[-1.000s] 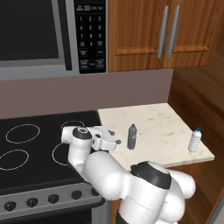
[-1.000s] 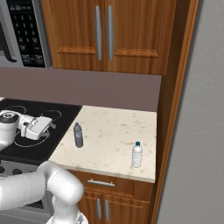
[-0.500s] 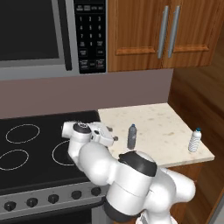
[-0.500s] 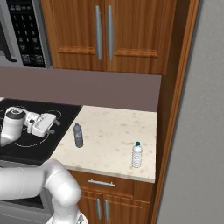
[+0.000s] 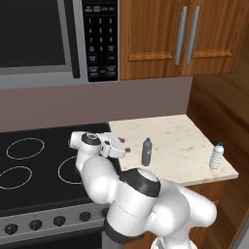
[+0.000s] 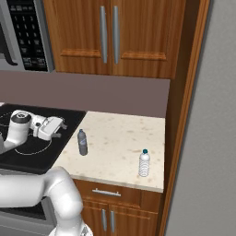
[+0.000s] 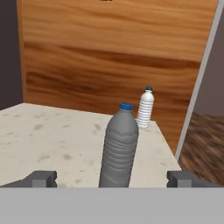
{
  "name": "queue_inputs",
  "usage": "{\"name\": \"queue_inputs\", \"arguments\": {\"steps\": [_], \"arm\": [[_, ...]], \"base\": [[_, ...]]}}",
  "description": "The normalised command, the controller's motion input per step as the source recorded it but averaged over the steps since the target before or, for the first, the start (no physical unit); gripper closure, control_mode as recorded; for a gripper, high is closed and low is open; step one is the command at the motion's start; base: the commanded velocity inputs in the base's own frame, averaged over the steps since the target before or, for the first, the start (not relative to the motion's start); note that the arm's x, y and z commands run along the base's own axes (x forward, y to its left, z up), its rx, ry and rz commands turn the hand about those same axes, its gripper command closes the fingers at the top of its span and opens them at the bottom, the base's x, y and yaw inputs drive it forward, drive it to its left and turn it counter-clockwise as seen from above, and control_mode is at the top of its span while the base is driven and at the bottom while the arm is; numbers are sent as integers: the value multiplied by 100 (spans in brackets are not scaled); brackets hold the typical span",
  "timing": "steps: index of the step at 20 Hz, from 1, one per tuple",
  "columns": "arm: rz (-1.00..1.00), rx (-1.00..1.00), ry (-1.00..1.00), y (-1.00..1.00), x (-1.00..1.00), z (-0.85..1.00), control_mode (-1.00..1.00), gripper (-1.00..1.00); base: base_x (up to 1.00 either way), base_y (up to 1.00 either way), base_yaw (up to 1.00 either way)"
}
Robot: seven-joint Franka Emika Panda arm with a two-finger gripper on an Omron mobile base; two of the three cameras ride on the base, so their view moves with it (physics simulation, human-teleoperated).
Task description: Take the bottled waters from the counter and place them in the freezer to freeze. Close the freezer door after placing the bottles.
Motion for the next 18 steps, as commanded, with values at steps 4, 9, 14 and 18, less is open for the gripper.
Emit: {"name": "queue_inputs", "arguments": {"steps": [4, 9, 14, 18], "arm": [[0, 0, -2, -13, -11, -9, -100, -100], [0, 0, -3, -12, -37, -15, -100, -100], [0, 0, -2, -16, -9, -1, -100, -100], [0, 0, -7, -30, -9, 0, -100, -100]], "base": [[0, 0, 0], [0, 0, 0], [0, 0, 0], [0, 0, 0]]}}
